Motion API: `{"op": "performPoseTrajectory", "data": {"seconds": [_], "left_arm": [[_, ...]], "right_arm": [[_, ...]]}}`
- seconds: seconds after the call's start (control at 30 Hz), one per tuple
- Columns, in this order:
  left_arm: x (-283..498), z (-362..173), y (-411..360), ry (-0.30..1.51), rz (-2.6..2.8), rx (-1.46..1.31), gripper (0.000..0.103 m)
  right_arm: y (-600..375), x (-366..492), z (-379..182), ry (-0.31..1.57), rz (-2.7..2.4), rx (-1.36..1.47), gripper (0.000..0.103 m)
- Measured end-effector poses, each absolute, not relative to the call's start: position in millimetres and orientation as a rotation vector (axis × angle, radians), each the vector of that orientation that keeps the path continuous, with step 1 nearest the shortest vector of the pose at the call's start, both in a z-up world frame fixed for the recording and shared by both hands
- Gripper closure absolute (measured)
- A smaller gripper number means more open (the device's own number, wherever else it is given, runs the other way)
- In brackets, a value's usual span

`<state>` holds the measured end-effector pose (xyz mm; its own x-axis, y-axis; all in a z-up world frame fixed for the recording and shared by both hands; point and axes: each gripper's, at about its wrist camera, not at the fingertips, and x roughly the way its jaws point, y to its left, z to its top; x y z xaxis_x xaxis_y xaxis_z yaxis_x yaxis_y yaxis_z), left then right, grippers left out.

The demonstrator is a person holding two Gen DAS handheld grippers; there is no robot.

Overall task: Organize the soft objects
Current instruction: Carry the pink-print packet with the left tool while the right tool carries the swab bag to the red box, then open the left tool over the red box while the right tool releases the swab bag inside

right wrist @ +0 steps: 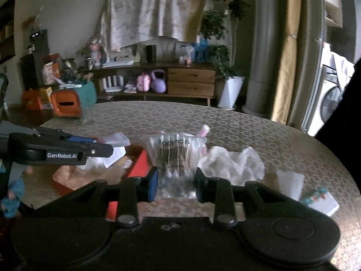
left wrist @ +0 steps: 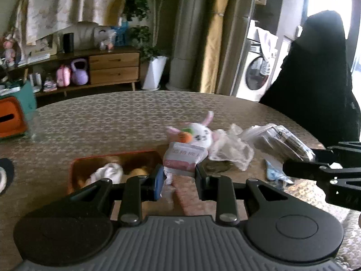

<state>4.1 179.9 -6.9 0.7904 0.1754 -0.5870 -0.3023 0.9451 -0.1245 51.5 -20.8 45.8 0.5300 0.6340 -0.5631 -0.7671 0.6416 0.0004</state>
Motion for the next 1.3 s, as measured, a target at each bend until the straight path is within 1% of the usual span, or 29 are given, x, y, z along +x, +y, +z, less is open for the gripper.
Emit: {"op": "performPoseTrajectory", "data": {"seconds": [0.27, 0.57, 1.03, 1.3], "left_arm": [[-17, -18, 220, 0.634, 0.327, -0.229, 0.075], [-27, -38, 243, 0.686, 0.357, -0.232, 0.075], [-11, -80, 241, 0.803, 0.319, -0.2, 0.075], [-1, -92, 241, 0.846, 0.299, -0.2, 0.075]], "right_arm": [[28, 45, 41, 0.588, 0.914, -0.29, 0.071], [82, 51, 27, 0.663, 0.96, -0.3, 0.071], [154, 71, -15, 0.752, 0.945, -0.396, 0.071], [182, 72, -34, 0.789, 0.955, -0.462, 0.071]]}}
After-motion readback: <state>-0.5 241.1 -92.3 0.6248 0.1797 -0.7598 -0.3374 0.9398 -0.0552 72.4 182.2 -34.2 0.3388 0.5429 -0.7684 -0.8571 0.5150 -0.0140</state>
